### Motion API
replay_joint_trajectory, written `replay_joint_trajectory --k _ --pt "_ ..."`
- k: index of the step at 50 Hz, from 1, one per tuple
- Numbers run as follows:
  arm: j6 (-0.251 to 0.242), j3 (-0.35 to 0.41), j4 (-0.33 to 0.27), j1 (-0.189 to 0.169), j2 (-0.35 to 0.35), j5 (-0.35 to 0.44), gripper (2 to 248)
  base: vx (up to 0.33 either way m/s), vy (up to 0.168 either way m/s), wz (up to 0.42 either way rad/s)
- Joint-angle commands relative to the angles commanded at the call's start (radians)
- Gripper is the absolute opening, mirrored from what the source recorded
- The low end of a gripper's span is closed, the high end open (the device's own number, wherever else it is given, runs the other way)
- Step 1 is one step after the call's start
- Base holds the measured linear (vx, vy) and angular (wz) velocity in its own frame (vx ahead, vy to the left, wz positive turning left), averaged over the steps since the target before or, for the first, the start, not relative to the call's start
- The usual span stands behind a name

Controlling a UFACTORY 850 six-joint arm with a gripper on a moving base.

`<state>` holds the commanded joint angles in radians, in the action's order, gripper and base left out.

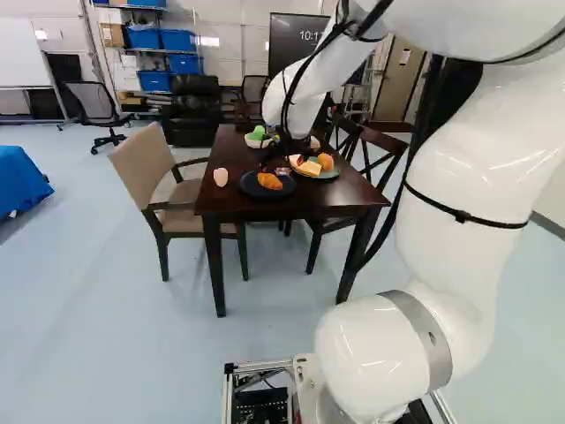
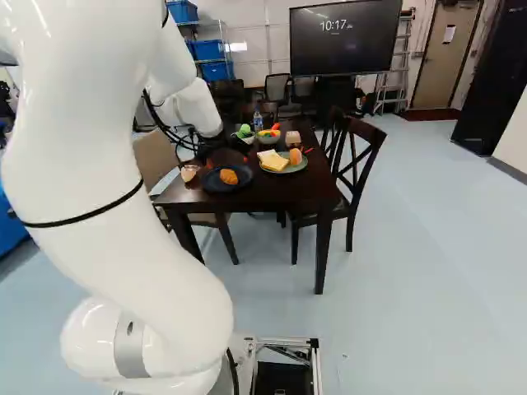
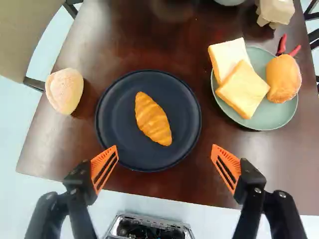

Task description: Move the croissant to the empty plate

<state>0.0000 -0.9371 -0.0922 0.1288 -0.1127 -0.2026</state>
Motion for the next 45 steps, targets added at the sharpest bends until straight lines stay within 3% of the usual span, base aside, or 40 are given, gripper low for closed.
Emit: replay_joint_trajectory --k 45 --pt "0.000 0.426 0.046 -0.065 0.196 0.539 247 0.000 0.000 0.000"
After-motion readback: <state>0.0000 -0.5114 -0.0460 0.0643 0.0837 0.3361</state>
